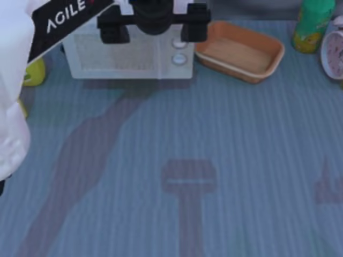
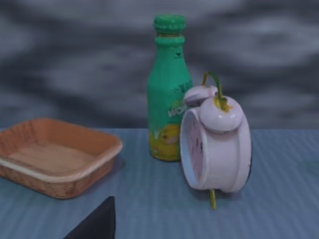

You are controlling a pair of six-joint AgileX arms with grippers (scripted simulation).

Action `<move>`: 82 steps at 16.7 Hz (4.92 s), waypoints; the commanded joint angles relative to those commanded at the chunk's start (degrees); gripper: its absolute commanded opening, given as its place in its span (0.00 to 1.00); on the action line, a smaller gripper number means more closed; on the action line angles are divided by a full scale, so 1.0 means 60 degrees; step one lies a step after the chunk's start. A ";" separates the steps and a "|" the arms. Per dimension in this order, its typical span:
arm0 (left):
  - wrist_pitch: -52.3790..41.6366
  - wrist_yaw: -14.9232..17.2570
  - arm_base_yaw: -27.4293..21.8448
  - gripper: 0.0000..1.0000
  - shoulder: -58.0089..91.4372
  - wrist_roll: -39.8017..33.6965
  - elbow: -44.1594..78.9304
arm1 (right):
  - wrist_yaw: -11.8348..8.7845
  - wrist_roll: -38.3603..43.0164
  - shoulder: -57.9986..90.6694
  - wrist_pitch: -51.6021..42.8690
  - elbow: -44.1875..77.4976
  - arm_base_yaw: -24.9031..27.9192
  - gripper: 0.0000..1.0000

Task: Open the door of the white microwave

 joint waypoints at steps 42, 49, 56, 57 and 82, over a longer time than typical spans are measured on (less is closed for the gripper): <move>0.0956 -0.0104 -0.0206 0.00 -0.0896 -0.0201 -0.1974 | 0.0000 0.0000 0.0000 0.0000 0.0000 0.0000 1.00; 0.0956 -0.0104 -0.0206 0.00 -0.0896 -0.0201 -0.1974 | 0.0000 0.0000 0.0000 0.0000 0.0000 0.0000 1.00; 0.0956 -0.0104 -0.0206 0.00 -0.0896 -0.0201 -0.1974 | 0.0000 0.0000 0.0000 0.0000 0.0000 0.0000 1.00; 0.0956 -0.0104 -0.0206 0.00 -0.0896 -0.0201 -0.1974 | 0.0000 0.0000 0.0000 0.0000 0.0000 0.0000 1.00; 0.1740 0.0348 -0.0128 0.00 -0.1851 0.0746 -0.3468 | 0.0000 0.0000 0.0000 0.0000 0.0000 0.0000 1.00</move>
